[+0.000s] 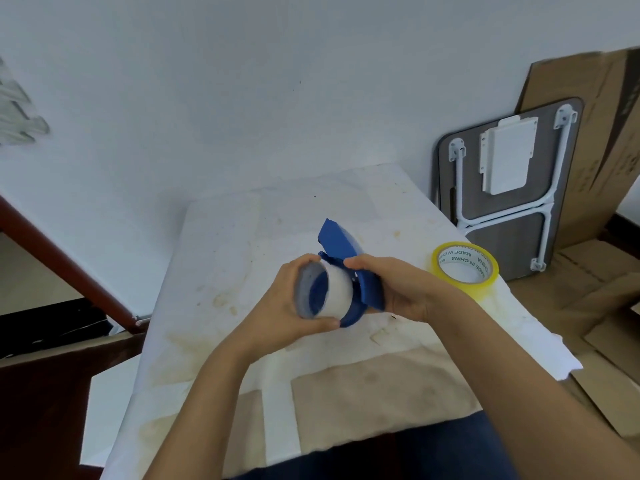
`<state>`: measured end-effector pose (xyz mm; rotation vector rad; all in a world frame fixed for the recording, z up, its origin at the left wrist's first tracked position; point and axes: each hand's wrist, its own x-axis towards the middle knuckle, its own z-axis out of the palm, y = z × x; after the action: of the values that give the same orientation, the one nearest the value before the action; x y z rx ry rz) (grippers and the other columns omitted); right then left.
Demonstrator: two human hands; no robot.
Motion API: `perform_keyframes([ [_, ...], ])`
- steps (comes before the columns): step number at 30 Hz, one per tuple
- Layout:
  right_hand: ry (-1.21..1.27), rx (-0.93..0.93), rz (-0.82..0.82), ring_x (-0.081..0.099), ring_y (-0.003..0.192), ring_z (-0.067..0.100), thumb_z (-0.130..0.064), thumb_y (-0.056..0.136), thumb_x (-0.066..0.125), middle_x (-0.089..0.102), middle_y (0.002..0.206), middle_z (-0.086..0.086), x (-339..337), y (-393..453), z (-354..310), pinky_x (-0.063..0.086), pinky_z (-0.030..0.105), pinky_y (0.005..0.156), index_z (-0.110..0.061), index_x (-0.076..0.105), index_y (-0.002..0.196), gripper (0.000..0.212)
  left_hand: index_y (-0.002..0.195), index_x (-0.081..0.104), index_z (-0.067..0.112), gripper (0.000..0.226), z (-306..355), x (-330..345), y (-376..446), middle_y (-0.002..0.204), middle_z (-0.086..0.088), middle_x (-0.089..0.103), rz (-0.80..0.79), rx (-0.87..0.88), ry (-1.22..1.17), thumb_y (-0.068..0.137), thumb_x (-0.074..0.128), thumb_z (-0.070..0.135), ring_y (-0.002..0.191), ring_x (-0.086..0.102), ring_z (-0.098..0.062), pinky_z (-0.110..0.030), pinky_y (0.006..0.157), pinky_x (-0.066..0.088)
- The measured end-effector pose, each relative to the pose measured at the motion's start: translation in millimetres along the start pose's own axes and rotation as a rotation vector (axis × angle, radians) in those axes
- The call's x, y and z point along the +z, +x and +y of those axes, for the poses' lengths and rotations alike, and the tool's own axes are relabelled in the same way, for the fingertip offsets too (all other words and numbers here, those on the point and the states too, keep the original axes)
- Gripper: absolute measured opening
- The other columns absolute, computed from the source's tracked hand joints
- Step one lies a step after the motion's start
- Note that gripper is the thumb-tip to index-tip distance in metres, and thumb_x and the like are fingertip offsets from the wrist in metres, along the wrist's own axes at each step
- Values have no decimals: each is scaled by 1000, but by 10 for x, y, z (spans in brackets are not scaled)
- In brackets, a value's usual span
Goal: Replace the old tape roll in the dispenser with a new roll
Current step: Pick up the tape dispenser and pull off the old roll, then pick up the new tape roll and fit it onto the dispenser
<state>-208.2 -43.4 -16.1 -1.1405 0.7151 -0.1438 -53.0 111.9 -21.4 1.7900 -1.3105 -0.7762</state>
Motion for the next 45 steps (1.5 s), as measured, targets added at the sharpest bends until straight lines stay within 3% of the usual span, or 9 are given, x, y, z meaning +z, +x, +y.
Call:
perform_keyframes([
  [6,52,-14,84,65,93,26,-29,84,70,70,112,16,-13,-33,-2,54,48,97,-8,67,118,40,145,30,50,95,39,-171,9,152,14,39,309,-164,-343,65,81,60,131,51,-13,-38,107,44],
  [10,120,-10,63,65,99,28,-30,81,72,66,128,19,-1,5,54,52,55,98,-9,67,118,42,157,12,38,102,-188,-296,72,154,-3,19,393,-367,57,79,78,45,135,42,-27,-36,103,38],
  [16,188,-18,72,65,103,31,-29,81,73,64,130,21,59,63,109,52,56,97,-7,64,120,45,160,6,30,103,-456,-266,87,156,-9,31,399,-358,396,82,74,40,139,36,-32,-42,102,42],
  [25,165,-41,99,64,105,29,-33,79,74,63,131,20,131,55,163,52,55,97,-9,64,121,49,159,4,27,90,-523,-244,106,168,-11,5,301,-446,544,90,62,34,149,18,-38,-47,116,26],
  [30,344,-304,253,65,114,29,-31,87,66,70,120,11,-39,-90,-30,46,53,106,-15,66,116,33,159,6,29,83,-197,-28,190,169,-5,-8,453,-183,660,95,58,37,153,13,-32,-49,118,22],
  [34,540,-504,483,64,115,32,-28,91,62,68,124,12,-476,-339,-292,47,48,106,-18,63,120,31,158,10,31,80,177,388,475,168,1,-1,290,-24,421,96,60,30,147,31,-25,-38,113,34],
  [38,581,-584,730,66,94,21,-31,89,65,64,130,14,-882,-541,-279,54,38,83,-14,53,133,48,158,19,28,72,547,905,780,164,0,15,-24,-130,41,98,58,35,133,51,-21,-28,103,42],
  [41,638,-586,860,67,93,23,-31,88,67,64,126,12,-1068,-623,-202,55,38,81,-11,48,133,53,158,22,20,76,685,1196,1082,161,-10,26,-97,-180,118,96,54,49,135,49,-25,-39,111,42],
  [45,633,-560,932,66,101,28,-34,84,71,64,125,14,-1235,-654,-116,54,40,82,-14,48,128,54,154,28,9,87,804,1445,1403,149,-17,41,-186,-302,148,90,51,64,106,68,-31,-43,87,60],
])
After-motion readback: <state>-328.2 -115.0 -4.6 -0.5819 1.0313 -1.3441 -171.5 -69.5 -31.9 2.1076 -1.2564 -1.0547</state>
